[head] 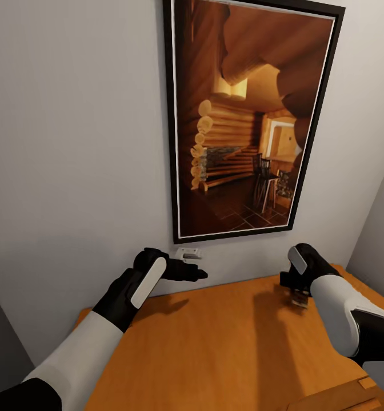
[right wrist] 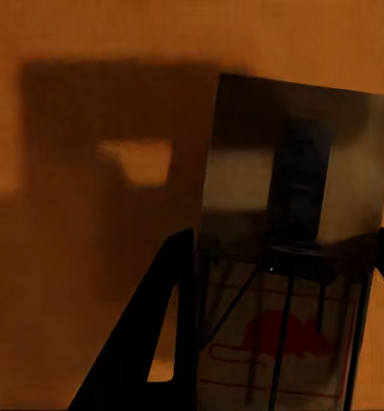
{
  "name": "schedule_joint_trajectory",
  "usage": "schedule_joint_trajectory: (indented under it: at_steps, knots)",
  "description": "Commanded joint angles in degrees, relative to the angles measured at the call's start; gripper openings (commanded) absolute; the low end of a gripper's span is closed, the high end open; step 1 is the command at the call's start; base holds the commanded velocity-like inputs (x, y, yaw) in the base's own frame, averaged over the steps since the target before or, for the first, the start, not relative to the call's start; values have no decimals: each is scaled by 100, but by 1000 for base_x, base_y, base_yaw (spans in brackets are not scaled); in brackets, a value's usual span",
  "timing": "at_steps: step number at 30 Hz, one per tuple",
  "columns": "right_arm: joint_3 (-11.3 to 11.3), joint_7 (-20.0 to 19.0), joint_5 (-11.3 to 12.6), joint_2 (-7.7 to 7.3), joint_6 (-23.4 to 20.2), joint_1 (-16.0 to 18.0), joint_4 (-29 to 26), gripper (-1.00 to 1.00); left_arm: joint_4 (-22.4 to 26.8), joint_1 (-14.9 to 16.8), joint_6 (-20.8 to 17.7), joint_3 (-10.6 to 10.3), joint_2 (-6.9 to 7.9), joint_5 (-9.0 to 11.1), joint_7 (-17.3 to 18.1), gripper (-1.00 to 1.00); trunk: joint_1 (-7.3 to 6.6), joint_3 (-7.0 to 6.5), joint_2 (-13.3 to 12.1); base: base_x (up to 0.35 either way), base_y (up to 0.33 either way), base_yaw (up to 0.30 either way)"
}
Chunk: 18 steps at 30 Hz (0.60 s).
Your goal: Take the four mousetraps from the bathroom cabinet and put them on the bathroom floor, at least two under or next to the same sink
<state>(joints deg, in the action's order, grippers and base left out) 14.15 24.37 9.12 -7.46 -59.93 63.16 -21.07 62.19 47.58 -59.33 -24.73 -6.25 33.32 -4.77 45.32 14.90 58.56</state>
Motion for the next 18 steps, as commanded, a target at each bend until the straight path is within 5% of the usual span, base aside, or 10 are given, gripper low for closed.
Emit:
schedule_joint_trajectory:
  at_steps: [1,18]
  knots:
    - [18,50,67,3,-7,4,-191,-100,4,5,-18,-5,1,42,-50,100,1,8,6,0,0,0]
    - [26,59,65,10,-7,4,-1219,-100,4,5,-18,-1,2,46,-50,100,1,8,6,0,0,0]
